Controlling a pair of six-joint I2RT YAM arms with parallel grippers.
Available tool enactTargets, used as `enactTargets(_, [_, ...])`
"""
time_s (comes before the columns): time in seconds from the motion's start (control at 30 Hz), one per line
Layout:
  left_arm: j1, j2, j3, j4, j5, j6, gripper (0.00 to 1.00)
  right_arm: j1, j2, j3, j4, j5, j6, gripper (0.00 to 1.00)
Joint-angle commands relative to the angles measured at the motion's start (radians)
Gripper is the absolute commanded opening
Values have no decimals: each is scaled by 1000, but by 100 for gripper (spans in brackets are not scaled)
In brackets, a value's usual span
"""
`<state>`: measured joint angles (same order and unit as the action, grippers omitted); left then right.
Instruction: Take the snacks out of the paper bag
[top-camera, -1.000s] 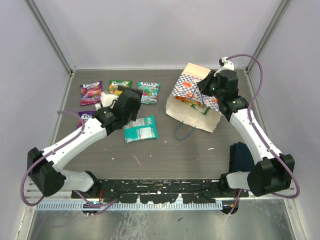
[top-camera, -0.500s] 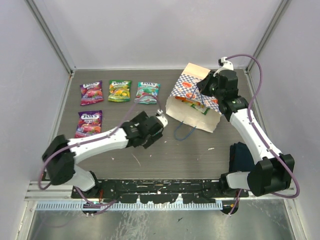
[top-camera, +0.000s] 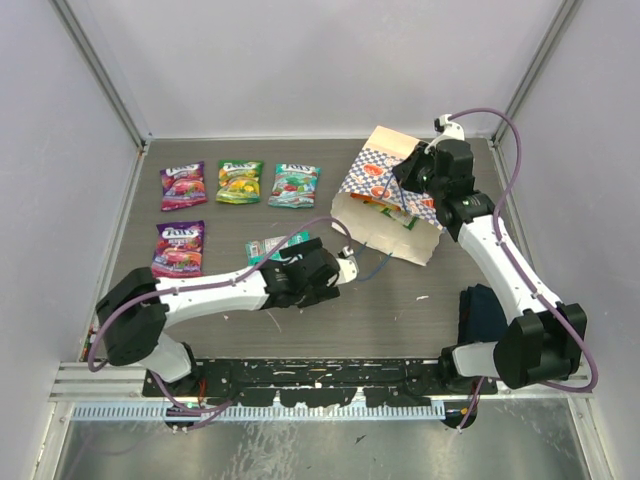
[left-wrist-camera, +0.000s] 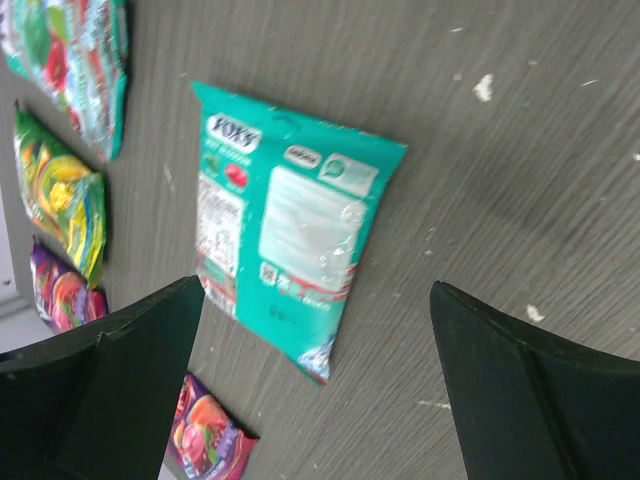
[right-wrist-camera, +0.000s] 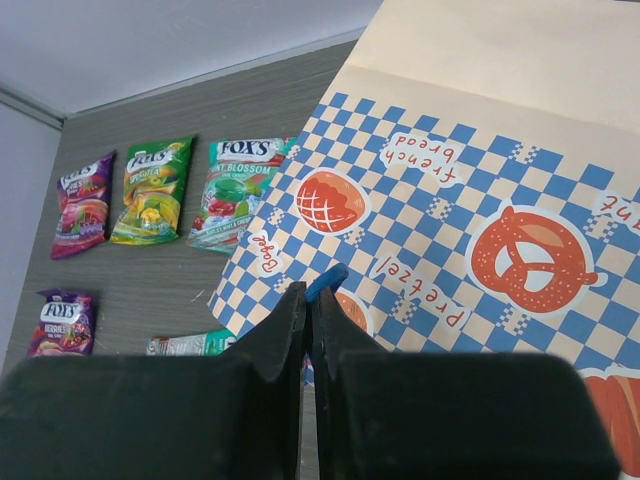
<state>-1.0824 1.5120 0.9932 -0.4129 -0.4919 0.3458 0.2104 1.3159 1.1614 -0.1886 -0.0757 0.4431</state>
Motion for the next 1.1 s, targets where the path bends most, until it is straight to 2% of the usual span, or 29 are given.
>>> enactTargets(0.0, [-22,87,35,85,24,42,98,4,-4,15,48,3,-22,1])
enactTargets(0.07, [-25,121,41,94,12,47,99,4,-6,14,46,7,-26,1])
enactTargets(0.43, [-19,219,12,279,-79,103,89,3,2,8,47,4,-29,1])
enactTargets(0.6, [-5,290,39,261,-130,93,89,3,1,7,47,11,-35,1])
enactTargets(1.0, [54,318,47,226,-178,61,88,3,12,6,51,13,-35,1])
enactTargets(1.07, [62,321,47,225,-184,61,82,4,11,6,52,17,-37,1])
